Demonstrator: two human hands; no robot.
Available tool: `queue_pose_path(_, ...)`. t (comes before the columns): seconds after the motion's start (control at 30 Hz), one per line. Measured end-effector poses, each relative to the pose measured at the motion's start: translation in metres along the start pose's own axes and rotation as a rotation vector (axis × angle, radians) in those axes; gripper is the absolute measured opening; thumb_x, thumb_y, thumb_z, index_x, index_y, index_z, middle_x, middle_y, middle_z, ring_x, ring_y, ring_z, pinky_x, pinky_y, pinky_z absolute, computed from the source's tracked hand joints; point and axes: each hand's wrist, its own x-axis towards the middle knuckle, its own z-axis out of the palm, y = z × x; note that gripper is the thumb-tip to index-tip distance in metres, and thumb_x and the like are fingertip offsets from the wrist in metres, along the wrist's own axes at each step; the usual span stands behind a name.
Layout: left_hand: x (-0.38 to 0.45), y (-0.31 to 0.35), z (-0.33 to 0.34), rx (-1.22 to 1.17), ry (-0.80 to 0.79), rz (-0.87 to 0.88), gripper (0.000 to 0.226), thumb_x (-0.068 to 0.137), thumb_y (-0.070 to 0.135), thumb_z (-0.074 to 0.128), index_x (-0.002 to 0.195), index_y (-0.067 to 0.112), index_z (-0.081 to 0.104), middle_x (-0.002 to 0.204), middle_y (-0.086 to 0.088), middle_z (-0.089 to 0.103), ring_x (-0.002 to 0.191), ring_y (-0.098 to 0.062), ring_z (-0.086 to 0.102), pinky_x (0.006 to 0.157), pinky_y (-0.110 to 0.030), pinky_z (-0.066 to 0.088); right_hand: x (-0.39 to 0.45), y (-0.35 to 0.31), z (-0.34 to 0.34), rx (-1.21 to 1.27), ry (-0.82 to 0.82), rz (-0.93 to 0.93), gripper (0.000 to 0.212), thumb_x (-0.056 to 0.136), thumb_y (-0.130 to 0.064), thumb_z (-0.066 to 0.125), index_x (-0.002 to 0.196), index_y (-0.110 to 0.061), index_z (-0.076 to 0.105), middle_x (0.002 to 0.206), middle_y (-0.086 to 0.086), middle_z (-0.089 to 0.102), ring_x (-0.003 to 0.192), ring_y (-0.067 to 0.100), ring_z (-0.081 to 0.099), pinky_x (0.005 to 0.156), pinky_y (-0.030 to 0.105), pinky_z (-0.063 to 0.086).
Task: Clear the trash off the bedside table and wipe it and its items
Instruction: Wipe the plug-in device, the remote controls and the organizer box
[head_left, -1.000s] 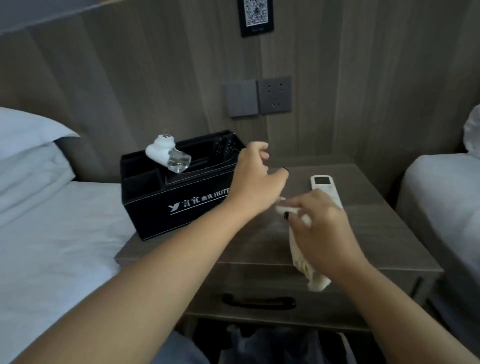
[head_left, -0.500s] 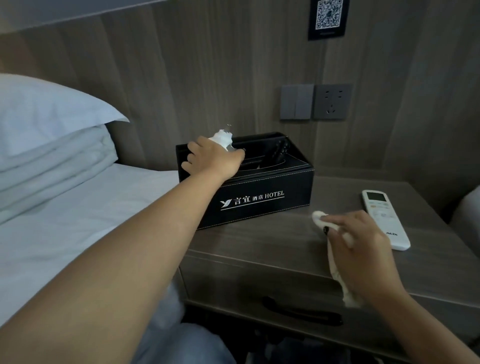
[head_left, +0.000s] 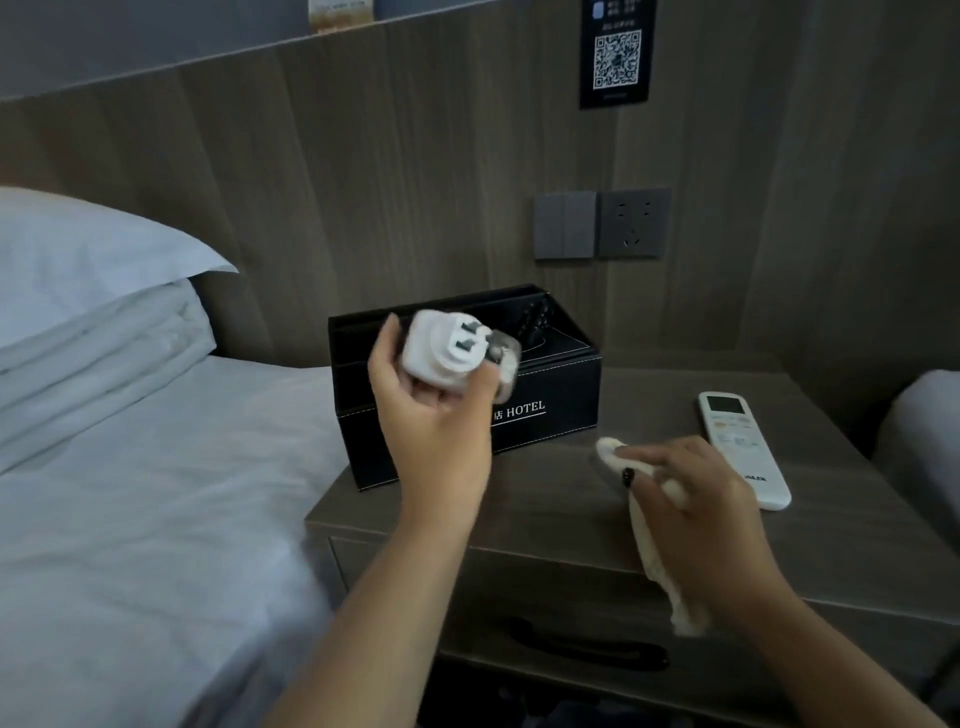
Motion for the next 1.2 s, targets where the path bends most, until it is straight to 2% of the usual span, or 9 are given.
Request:
queue_pose_path(0.17, -0.049, -0.003, 0.001, -0.221, -0.199, -0.351, 0.056, 0.074, 0.022, 0.078, 0.122, 0.002, 0.059, 0.114, -0.012, 0.07, 0.107, -0.025, 0.067, 0.088, -0.038, 0.053, -0.007, -0.016, -0.013, 0.228, 0.152, 0.126, 0.026, 0.094, -0.017, 0.056, 0.108, -0.038, 0.062, 0.107, -0.016, 0.059, 0.099, -0.001, 0.057, 0.087, 0.029, 0.051)
queue_pose_path(0.27, -0.049, 0.002, 0.005, -0.323, -0.298, -0.413, 0.042, 0.078, 0.018, 0.072, 0.116, 0.004, 0.061, 0.109, -0.012, 0.071, 0.1, -0.024, 0.069, 0.079, -0.032, 0.056, -0.015, -0.042, -0.023, 0.139, 0.298, -0.158, 0.024, 0.093, -0.021, 0.053, 0.114, -0.032, 0.057, 0.107, -0.021, 0.054, 0.099, 0.001, 0.054, 0.083, 0.016, 0.045)
queue_pose_path(0.37, -0.053, 0.001, 0.005, -0.41, -0.419, -0.555, 0.038, 0.075, 0.014, 0.071, 0.11, 0.001, 0.064, 0.101, -0.012, 0.068, 0.095, -0.024, 0.063, 0.084, -0.036, 0.053, -0.022, -0.053, -0.019, -0.023, 0.269, -0.447, 0.032, 0.087, -0.012, 0.053, 0.119, -0.008, 0.058, 0.106, -0.001, 0.049, 0.097, -0.002, 0.049, 0.081, 0.007, 0.038)
queue_pose_path(0.5, -0.06, -0.005, 0.004, -0.568, -0.603, -0.711, 0.043, 0.078, 0.006, 0.054, 0.12, -0.003, 0.058, 0.11, -0.019, 0.062, 0.1, -0.028, 0.059, 0.087, -0.036, 0.051, -0.017, -0.046, -0.009, -0.084, 0.157, -0.323, 0.031, 0.089, -0.015, 0.052, 0.117, -0.008, 0.063, 0.102, -0.001, 0.047, 0.092, -0.002, 0.049, 0.075, 0.005, 0.041)
queue_pose_path(0.63, -0.06, -0.012, 0.004, -0.473, -0.613, -0.655, 0.051, 0.085, 0.006, 0.059, 0.134, 0.005, 0.05, 0.129, -0.021, 0.06, 0.11, -0.029, 0.063, 0.088, -0.034, 0.054, -0.001, -0.041, -0.019, 0.049, 0.137, -0.101, 0.024, 0.085, -0.012, 0.052, 0.093, -0.029, 0.067, 0.089, -0.011, 0.054, 0.088, -0.001, 0.056, 0.073, 0.004, 0.04)
queue_pose_path(0.77, -0.062, -0.015, 0.0, -0.352, -0.668, -0.566, 0.058, 0.081, 0.019, 0.069, 0.135, 0.015, 0.051, 0.124, -0.006, 0.066, 0.114, -0.022, 0.063, 0.091, -0.035, 0.053, 0.005, -0.037, -0.022, 0.118, 0.11, 0.087, 0.027, 0.087, -0.017, 0.053, 0.08, -0.038, 0.067, 0.085, -0.011, 0.058, 0.083, 0.001, 0.057, 0.068, 0.01, 0.039)
queue_pose_path(0.97, -0.059, -0.019, -0.001, -0.274, -0.525, -0.539, 0.062, 0.075, 0.028, 0.074, 0.132, 0.017, 0.052, 0.12, -0.006, 0.068, 0.112, -0.026, 0.066, 0.084, -0.033, 0.055, -0.012, -0.055, -0.011, 0.067, 0.06, -0.193, 0.024, 0.083, -0.001, 0.052, 0.094, -0.009, 0.071, 0.087, -0.001, 0.057, 0.08, 0.002, 0.055, 0.068, 0.005, 0.04)
queue_pose_path(1.1, -0.058, -0.019, 0.001, -0.332, -0.59, -0.574, 0.059, 0.079, 0.022, 0.077, 0.133, 0.018, 0.053, 0.124, -0.009, 0.066, 0.115, -0.027, 0.063, 0.085, -0.034, 0.055, -0.006, -0.048, -0.022, 0.051, 0.162, -0.143, 0.03, 0.085, -0.005, 0.05, 0.098, -0.019, 0.072, 0.091, -0.006, 0.057, 0.088, 0.006, 0.057, 0.075, 0.007, 0.04)
queue_pose_path(1.2, -0.063, -0.018, 0.003, -0.35, -0.583, -0.568, 0.058, 0.079, 0.021, 0.077, 0.132, 0.019, 0.054, 0.124, -0.008, 0.066, 0.113, -0.027, 0.064, 0.083, -0.032, 0.055, -0.008, -0.049, -0.016, -0.02, 0.19, -0.184, 0.031, 0.085, -0.001, 0.048, 0.103, -0.011, 0.07, 0.09, 0.0, 0.053, 0.087, 0.002, 0.053, 0.075, 0.006, 0.039)
